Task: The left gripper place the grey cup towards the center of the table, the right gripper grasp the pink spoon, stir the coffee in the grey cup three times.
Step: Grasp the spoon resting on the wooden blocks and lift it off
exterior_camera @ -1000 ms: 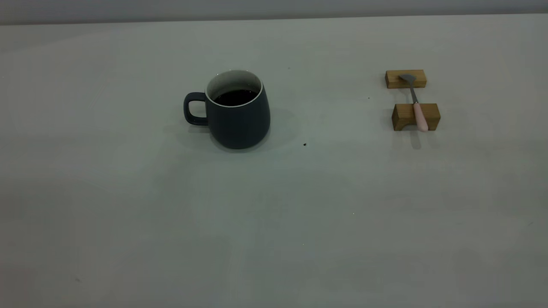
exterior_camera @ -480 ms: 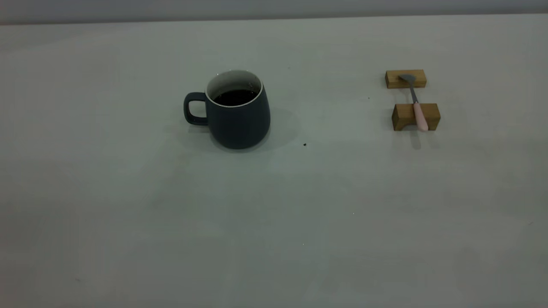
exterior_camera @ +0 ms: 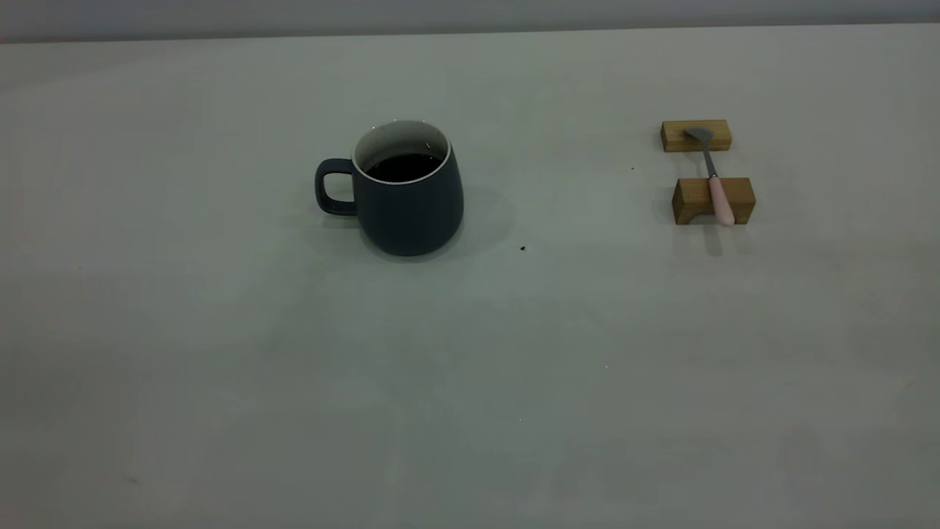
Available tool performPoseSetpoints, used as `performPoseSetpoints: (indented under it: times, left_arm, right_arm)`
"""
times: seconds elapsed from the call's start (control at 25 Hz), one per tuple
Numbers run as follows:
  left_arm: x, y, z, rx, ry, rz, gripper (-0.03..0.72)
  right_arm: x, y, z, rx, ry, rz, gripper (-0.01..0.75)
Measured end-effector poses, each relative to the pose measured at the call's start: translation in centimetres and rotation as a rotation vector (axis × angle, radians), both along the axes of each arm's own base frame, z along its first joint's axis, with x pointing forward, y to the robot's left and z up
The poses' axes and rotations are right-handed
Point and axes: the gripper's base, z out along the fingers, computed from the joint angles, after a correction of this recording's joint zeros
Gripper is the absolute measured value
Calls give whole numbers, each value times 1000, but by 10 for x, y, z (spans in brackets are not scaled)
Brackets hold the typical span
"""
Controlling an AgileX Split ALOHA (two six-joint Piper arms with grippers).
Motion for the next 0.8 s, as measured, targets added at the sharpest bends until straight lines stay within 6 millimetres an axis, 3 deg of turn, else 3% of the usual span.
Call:
performPoseSetpoints:
  times: [0.6, 0.8]
  left_arm:
    - [0, 0, 0, 0, 0, 0, 388]
    - [0, 0, 0, 0, 0, 0, 388]
  right_arm:
    - [1, 4, 0, 49, 10, 15, 238]
    - [25, 4, 8, 64, 130, -6, 264]
